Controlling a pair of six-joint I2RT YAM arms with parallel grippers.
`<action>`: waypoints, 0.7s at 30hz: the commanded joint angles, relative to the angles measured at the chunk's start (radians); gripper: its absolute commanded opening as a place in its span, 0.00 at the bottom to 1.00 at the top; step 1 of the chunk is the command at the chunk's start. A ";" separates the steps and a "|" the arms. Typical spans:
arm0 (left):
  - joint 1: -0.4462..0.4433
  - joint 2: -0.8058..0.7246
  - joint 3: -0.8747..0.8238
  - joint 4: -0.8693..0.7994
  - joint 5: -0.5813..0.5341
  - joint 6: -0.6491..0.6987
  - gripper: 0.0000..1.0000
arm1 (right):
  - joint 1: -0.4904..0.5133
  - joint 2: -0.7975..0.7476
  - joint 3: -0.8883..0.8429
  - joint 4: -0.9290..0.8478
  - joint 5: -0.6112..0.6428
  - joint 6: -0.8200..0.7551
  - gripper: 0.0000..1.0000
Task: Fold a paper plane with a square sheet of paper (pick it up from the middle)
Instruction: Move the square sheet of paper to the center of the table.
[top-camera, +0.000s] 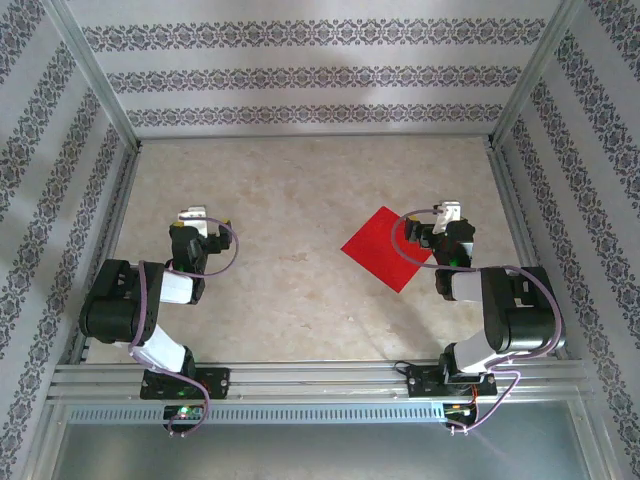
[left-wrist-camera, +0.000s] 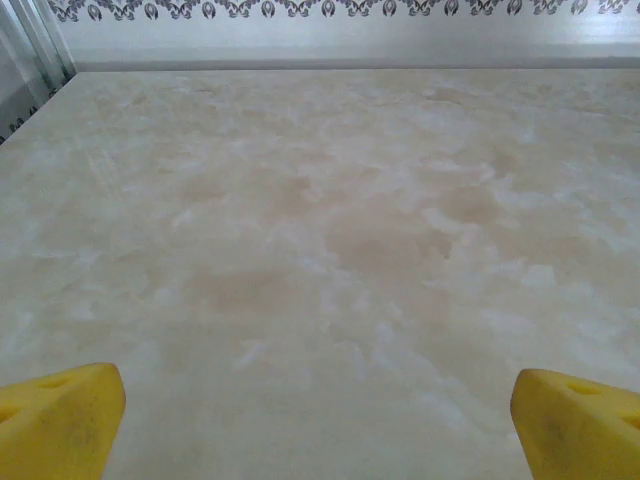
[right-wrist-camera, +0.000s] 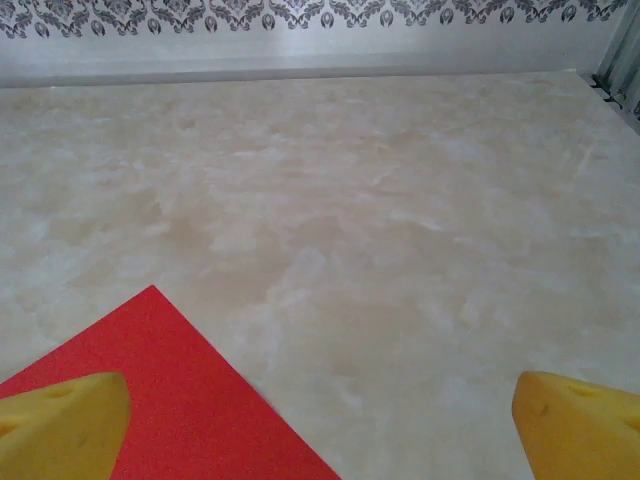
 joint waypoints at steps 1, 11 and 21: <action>0.007 0.004 0.016 -0.014 0.012 0.023 0.99 | -0.003 0.006 0.011 0.037 -0.018 -0.010 0.98; 0.007 0.005 0.016 -0.012 0.015 0.023 0.99 | -0.002 0.006 0.011 0.037 -0.018 -0.009 0.98; 0.007 0.005 0.014 -0.008 0.003 0.020 0.99 | -0.003 0.007 0.011 0.037 -0.018 -0.007 0.98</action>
